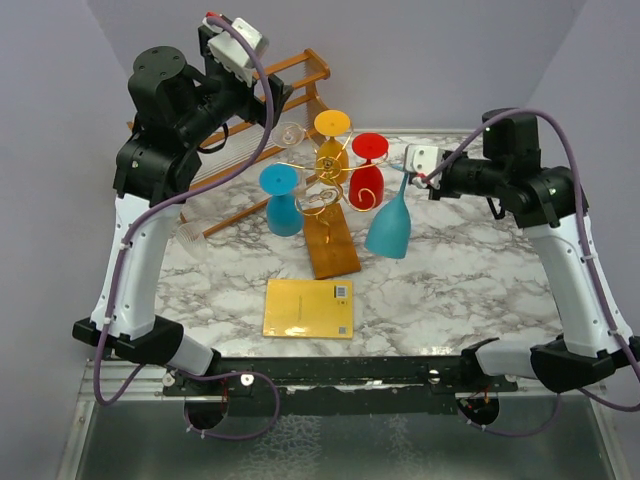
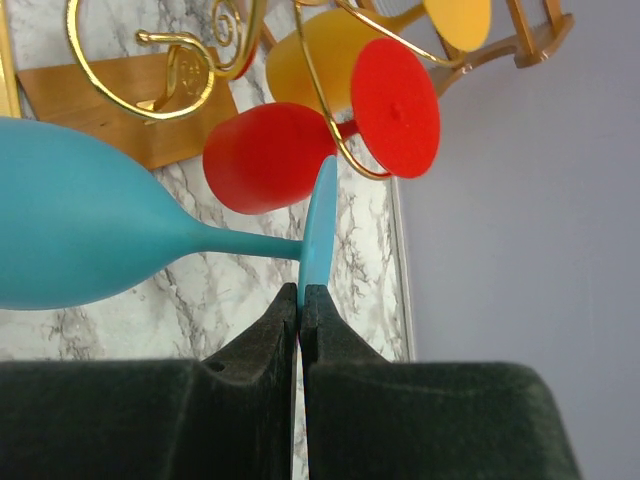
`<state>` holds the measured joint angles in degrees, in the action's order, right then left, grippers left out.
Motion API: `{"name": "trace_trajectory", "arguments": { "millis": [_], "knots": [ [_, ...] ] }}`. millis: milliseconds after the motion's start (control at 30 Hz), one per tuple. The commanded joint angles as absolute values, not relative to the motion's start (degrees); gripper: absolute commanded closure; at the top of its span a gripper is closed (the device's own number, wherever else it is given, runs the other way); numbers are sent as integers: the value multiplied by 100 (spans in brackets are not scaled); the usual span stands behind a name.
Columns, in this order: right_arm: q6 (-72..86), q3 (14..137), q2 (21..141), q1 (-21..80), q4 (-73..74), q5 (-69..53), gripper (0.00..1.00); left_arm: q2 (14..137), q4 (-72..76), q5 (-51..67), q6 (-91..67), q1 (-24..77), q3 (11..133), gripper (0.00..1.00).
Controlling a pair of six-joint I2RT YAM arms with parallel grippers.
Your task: Place the wine glass upside down on the wine glass rack
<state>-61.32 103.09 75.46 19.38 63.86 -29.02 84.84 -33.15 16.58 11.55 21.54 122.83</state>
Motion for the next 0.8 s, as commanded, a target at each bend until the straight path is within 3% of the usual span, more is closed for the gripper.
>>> {"name": "trace_trajectory", "arguments": {
  "millis": [0,767],
  "knots": [
    [-6426,9944,7164,2448,5791,-2079,99,8291,-3364,1307,1334,2014,12359,13],
    [-6838,9101,7122,3734,4209,-443,99,8449,-3299,1371,1228,1776,12691,13]
  ]
}}
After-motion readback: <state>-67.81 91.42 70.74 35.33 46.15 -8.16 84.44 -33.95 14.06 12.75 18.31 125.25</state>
